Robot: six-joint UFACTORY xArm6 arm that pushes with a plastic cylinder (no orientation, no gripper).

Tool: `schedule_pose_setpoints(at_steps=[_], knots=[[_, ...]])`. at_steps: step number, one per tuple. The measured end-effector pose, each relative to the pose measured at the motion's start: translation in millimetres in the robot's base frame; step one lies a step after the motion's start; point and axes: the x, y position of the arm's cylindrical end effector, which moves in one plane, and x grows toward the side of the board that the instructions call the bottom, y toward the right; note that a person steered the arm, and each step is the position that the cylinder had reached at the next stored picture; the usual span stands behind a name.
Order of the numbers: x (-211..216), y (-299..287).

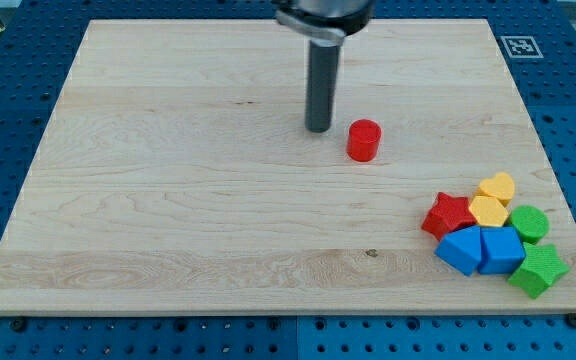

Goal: Move the red circle into the red star

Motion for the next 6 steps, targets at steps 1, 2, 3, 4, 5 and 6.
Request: schedule_pose_setpoints(at_steps=[1,2,3,4,5,6], knots=[[8.9,-0.2],[8.5,23.6],[7.9,50.3],[7.9,75.9],[9.5,107.4],[28.3,123.8]])
